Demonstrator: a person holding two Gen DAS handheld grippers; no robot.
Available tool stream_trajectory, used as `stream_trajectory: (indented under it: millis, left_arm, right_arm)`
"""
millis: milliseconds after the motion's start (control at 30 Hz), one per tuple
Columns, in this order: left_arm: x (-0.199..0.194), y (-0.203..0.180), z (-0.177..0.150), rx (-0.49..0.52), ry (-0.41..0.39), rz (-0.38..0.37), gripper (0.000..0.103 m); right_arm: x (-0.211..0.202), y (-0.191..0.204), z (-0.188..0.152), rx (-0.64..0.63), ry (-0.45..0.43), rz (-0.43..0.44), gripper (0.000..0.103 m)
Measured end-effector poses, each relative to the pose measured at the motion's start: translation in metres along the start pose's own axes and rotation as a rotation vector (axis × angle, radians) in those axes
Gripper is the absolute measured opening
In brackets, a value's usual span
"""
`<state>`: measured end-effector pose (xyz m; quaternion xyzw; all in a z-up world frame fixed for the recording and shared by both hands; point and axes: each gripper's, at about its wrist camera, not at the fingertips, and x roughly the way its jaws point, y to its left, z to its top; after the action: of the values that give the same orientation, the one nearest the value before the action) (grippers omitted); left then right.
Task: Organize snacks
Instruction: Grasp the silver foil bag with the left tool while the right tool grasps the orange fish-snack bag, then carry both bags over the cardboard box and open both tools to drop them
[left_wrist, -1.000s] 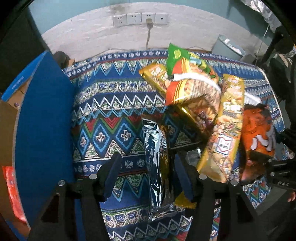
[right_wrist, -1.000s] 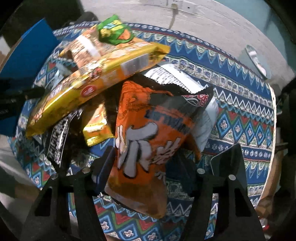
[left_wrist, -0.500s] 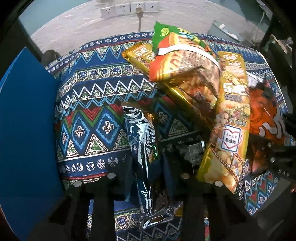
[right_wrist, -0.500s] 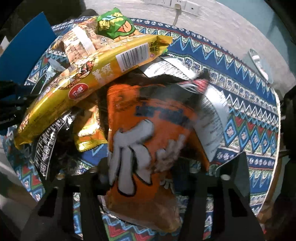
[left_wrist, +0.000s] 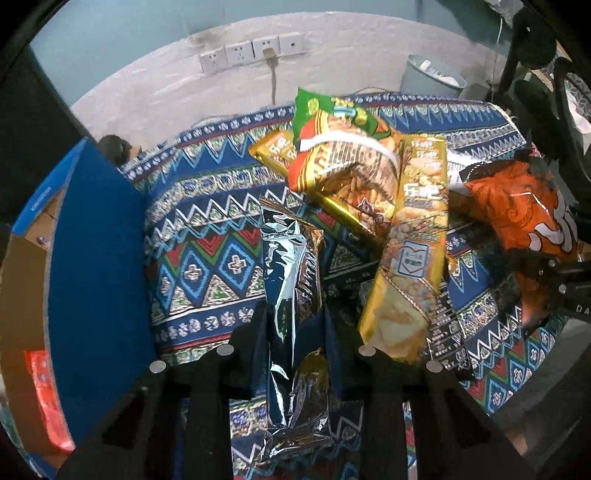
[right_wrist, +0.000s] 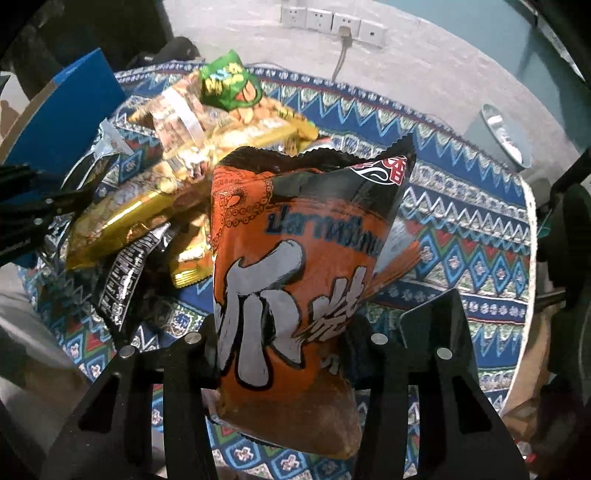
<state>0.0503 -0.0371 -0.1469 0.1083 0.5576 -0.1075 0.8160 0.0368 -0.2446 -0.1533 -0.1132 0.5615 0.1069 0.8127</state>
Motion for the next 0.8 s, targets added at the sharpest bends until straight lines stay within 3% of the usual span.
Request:
stream_trajectory:
  millis: [267,800]
  left_arm:
    - [-0.026,0.005,-0.002,0.003,-0.055,0.023,0.029]
    - [-0.098,0.012,-0.010,0.030,-0.211,0.051,0.029]
  right_arm:
    - [-0.025,0.011,0.001,-0.023,-0.057,-0.013,0.046]
    - [-0.069,0.045,0.025,-0.092,-0.185,0.041,0.046]
